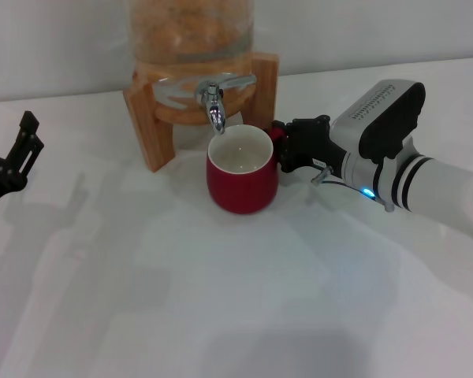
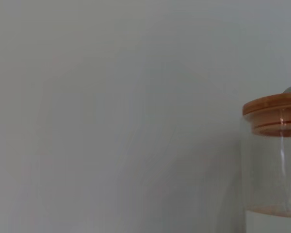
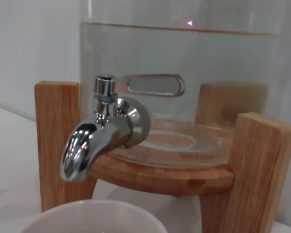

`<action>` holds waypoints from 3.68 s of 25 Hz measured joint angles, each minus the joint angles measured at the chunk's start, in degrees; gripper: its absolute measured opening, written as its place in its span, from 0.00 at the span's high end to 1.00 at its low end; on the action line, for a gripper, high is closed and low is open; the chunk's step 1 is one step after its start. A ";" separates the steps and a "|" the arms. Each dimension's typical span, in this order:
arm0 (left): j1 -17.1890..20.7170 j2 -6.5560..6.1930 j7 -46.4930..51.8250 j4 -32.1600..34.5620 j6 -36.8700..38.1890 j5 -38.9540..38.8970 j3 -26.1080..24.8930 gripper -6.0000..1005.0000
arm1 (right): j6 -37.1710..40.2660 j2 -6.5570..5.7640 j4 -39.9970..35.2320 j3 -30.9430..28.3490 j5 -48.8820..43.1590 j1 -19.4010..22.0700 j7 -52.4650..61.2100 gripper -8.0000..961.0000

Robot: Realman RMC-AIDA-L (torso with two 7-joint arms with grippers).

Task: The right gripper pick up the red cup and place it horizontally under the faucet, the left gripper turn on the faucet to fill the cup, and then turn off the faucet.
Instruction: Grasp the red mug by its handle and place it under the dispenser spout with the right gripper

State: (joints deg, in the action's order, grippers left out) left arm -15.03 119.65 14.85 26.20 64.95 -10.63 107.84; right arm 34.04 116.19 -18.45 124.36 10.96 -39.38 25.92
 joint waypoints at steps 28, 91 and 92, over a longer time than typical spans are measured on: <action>0.41 0.06 0.00 0.03 0.00 0.18 0.00 0.20 | -0.11 0.01 -0.99 1.97 -0.41 0.52 0.01 0.84; 0.79 0.05 0.00 0.25 0.16 0.17 0.70 0.20 | 0.08 0.01 -0.89 2.03 -0.25 1.29 0.02 0.72; 0.79 0.05 0.00 0.25 0.17 0.18 0.70 0.20 | 0.08 0.01 -0.89 2.03 -0.25 1.32 0.02 0.71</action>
State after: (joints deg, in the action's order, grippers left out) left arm -14.23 119.70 14.85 26.45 65.13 -10.46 108.54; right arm 34.12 116.19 -19.34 126.39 10.72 -38.07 25.94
